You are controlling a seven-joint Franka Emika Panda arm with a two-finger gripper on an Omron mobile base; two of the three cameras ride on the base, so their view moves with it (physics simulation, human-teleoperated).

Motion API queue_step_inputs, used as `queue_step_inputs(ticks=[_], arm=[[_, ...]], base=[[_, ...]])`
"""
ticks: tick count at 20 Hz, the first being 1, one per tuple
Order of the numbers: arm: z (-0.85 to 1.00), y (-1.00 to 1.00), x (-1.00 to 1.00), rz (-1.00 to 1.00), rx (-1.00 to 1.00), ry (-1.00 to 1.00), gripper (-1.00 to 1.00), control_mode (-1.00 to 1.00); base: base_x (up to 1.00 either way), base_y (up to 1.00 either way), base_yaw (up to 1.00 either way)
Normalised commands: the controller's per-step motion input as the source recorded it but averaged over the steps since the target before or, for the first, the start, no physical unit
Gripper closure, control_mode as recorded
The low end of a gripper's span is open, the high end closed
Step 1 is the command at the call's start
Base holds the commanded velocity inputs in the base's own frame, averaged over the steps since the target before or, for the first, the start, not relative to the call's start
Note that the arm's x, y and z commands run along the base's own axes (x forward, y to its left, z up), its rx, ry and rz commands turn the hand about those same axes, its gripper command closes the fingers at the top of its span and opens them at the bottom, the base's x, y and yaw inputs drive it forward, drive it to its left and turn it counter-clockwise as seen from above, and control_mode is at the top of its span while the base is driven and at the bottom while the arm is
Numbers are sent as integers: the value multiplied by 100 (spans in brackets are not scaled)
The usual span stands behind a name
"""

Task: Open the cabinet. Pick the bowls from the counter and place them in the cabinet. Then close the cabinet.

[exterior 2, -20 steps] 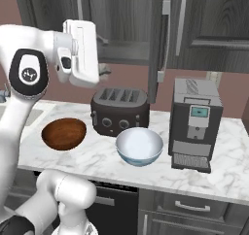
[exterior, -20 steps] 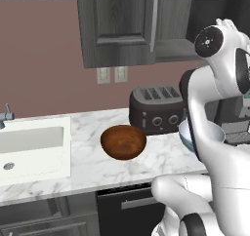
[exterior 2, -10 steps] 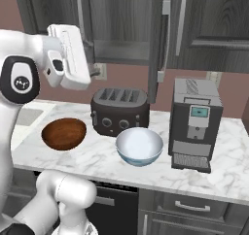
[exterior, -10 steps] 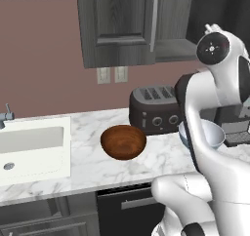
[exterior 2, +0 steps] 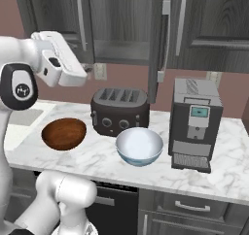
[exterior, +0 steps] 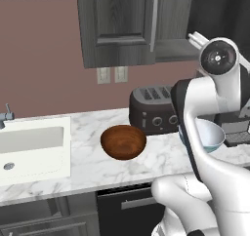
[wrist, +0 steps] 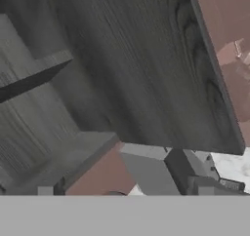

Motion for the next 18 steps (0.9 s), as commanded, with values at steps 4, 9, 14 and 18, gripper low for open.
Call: queue_step_inputs(ticks=[4, 9, 14, 18], arm=[[0, 27, 16, 28, -22, 2, -100, -100], [0, 24, 11, 22, -23, 2, -100, -100], [0, 20, 10, 14, -18, 0, -100, -100], [0, 31, 24, 12, -1, -4, -100, -100]], base=[[0, 0, 0], [0, 0, 0], [0, 0, 0], [0, 0, 0]])
